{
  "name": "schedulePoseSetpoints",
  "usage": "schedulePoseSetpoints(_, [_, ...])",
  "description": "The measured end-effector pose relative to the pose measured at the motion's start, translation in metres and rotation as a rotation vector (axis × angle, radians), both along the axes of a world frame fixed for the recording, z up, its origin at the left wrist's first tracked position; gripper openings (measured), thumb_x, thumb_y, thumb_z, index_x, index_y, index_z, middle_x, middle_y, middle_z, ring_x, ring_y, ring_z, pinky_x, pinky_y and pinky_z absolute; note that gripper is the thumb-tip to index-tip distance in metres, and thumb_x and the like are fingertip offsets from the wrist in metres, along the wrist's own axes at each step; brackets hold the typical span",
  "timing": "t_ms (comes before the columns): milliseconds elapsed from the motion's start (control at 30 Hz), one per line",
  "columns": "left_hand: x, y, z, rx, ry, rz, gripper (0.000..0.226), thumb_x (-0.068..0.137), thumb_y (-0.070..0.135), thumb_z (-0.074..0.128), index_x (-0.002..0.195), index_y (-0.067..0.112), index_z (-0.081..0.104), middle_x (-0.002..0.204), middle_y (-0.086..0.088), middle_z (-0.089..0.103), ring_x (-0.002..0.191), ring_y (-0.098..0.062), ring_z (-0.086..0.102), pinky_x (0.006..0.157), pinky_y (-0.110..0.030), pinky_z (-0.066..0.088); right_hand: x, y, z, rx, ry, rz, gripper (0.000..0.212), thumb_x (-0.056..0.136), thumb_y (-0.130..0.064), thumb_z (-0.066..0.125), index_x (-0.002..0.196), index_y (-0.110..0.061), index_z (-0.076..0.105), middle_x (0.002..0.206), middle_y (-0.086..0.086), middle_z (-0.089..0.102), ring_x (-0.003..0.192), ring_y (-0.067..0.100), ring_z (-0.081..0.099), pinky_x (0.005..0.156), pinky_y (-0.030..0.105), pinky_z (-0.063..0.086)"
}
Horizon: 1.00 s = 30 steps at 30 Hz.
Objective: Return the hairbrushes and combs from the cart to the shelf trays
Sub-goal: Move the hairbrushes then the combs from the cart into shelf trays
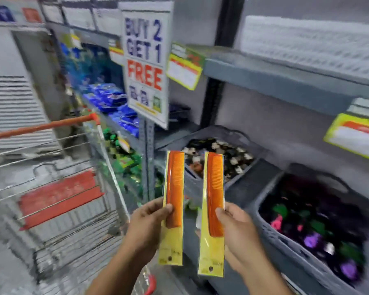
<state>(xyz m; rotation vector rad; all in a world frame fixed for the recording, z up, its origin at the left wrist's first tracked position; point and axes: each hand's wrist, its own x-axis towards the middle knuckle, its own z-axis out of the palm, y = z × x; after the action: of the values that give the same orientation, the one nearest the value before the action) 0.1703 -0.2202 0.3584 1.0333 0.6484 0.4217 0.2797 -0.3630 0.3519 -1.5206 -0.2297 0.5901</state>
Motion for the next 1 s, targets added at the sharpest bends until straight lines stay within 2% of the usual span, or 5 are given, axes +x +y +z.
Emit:
schedulePoseSetpoints(167, [0.048,-0.068,0.027,0.035,-0.045,-0.226,0.019,0.092,0.004,0.055,0.086,0.002,0.074,0.072,-0.019,0.068,0.055,-0.027,0.064,0.057,-0.042,0.058,0.012,-0.083,0.029,-0.004,-0.038,-0.218,0.034,0.090,-0.030,0.056,0.119,-0.015,0.064,0.125,0.012,0.065,0.119,0.030,0.058,0.105,0.054,0.042])
schedulePoseSetpoints(300, [0.081,-0.121,0.033,0.059,-0.052,-0.369,0.017,0.091,0.006,0.057,0.093,0.002,0.074,0.076,-0.017,0.069,0.063,-0.028,0.060,0.065,-0.040,0.049,0.017,-0.143,0.044,-0.057,-0.105,-0.352,0.022,0.096,-0.019,0.051,0.104,-0.016,0.071,0.104,0.007,0.073,0.098,0.023,0.065,0.093,0.046,0.049])
schedulePoseSetpoints(467, [0.118,-0.208,0.033,0.053,-0.064,-0.521,0.016,0.089,0.001,0.059,0.093,-0.002,0.074,0.087,-0.023,0.071,0.072,-0.029,0.064,0.068,-0.037,0.053,0.013,-0.225,0.057,-0.062,-0.107,-0.525,0.039,0.097,-0.018,0.051,0.134,-0.006,0.052,0.131,-0.002,0.052,0.124,0.016,0.051,0.109,0.034,0.034])
schedulePoseSetpoints(800, [0.184,-0.352,0.027,0.245,0.030,-0.657,0.013,0.084,-0.006,0.062,0.082,0.000,0.074,0.088,-0.023,0.073,0.078,-0.034,0.069,0.079,-0.049,0.059,0.044,-0.348,0.042,-0.298,-0.153,-0.772,0.028,0.094,-0.006,0.047,0.113,-0.011,0.067,0.092,0.013,0.074,0.069,0.016,0.066,0.068,0.033,0.052])
schedulePoseSetpoints(1000, [0.209,-0.392,0.013,0.526,0.204,-0.578,0.015,0.073,0.009,0.072,0.063,0.016,0.063,0.083,-0.015,0.073,0.084,-0.034,0.071,0.077,-0.042,0.059,0.071,-0.377,0.032,-0.482,-0.083,-0.794,0.031,0.092,-0.006,0.041,0.118,-0.003,0.057,0.092,0.009,0.064,0.081,0.027,0.063,0.066,0.032,0.046])
